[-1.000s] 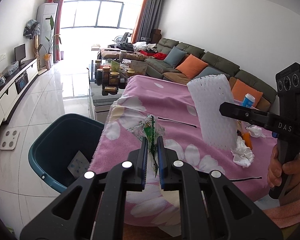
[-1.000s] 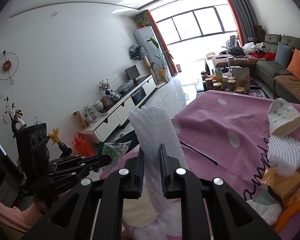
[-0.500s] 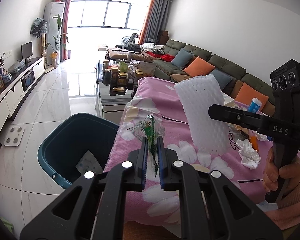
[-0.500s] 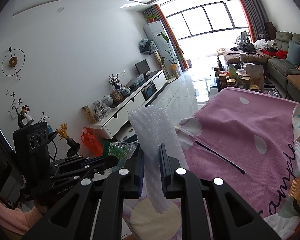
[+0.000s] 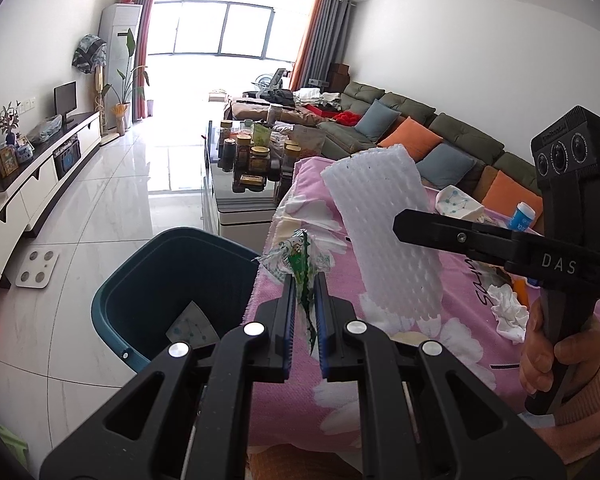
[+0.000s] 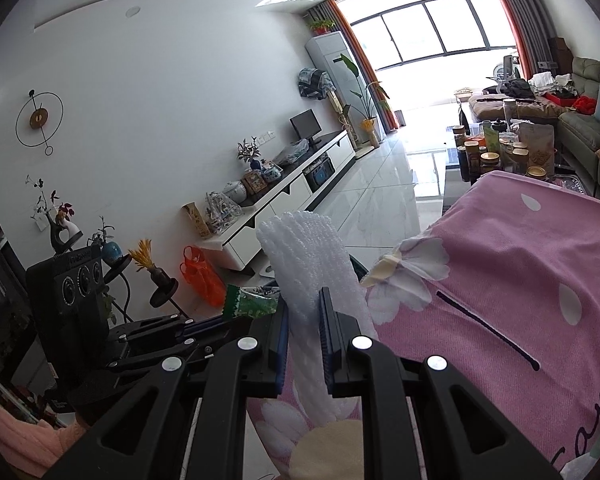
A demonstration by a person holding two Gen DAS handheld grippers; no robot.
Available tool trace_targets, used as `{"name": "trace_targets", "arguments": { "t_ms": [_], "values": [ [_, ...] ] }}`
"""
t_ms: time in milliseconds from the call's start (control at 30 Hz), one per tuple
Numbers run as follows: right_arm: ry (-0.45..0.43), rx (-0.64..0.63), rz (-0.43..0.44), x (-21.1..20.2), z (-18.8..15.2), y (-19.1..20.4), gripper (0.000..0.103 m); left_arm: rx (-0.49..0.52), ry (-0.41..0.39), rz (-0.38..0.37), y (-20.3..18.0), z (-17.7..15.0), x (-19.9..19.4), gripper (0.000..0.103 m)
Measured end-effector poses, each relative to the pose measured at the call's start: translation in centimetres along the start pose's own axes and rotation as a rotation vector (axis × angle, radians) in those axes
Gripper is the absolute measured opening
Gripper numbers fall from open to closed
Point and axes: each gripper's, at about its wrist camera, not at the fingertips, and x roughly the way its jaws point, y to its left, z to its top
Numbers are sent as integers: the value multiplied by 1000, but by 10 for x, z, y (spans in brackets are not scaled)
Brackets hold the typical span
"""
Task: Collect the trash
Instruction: 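Carry the wrapper in the left tool while the right tool carries the foam net toward the teal bin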
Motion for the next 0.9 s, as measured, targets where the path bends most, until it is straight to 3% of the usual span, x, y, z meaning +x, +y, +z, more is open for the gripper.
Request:
{"name": "trace_targets", "arguments": {
  "t_ms": [900],
  "values": [
    [50, 1, 66, 48, 16, 10, 13, -28, -11, 80, 0, 5, 2, 10]
  ]
}}
